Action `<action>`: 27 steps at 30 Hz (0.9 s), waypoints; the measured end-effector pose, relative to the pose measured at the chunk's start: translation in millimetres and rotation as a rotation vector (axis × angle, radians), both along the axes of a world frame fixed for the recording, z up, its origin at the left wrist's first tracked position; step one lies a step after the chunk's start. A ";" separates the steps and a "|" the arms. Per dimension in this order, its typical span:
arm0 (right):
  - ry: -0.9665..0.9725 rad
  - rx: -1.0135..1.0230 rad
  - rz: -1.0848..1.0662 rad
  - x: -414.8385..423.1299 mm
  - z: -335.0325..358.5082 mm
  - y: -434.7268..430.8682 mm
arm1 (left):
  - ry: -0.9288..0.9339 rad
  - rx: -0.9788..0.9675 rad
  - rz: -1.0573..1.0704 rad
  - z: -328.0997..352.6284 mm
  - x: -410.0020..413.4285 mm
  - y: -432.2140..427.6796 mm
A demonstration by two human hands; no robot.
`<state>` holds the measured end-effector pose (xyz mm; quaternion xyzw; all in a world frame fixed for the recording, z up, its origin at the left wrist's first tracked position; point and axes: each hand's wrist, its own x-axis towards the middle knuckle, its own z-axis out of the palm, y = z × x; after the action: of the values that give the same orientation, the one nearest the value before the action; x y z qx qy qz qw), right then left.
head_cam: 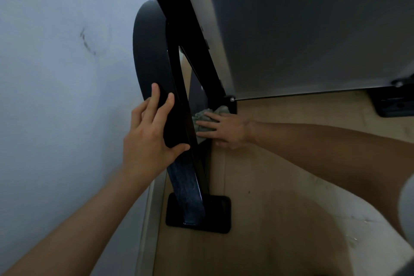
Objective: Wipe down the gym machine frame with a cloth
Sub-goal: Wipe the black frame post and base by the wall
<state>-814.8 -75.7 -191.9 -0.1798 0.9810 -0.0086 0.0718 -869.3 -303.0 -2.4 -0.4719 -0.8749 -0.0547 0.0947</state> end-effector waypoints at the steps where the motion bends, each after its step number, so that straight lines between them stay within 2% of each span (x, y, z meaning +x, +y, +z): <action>1: 0.008 -0.008 0.031 8.4 -1.0 -2.1 | 0.004 -0.002 -0.002 -0.2 -0.3 -0.1; 5: 0.036 -0.010 0.192 30.6 -5.4 -18.6 | 0.003 0.000 -0.003 1.3 -0.3 0.1; 8: 0.044 -0.028 0.227 34.9 -6.2 -22.3 | -0.002 0.002 -0.006 2.7 0.2 0.6; 14: -0.033 -0.014 0.038 11.7 6.8 -22.5 | 0.004 -0.009 0.001 3.6 1.6 2.1; 19: -0.012 -0.126 -0.102 -6.7 20.6 -14.5 | 0.004 -0.011 0.001 4.1 2.5 2.7; 21: -0.011 -0.275 -0.233 -11.5 29.1 -8.5 | 0.004 -0.006 -0.001 4.1 2.8 2.5; 25: -0.013 -0.750 -0.828 -15.3 37.7 -2.8 | 0.001 -0.003 0.002 3.6 2.9 1.5; 27: -0.093 -1.007 -1.122 -19.3 35.0 -5.9 | 0.001 -0.002 -0.001 3.6 2.0 1.0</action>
<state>-834.1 -81.5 -156.9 0.3363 0.7988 -0.4988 0.0071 -867.2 -302.0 1.1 -0.4723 -0.8747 -0.0536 0.0947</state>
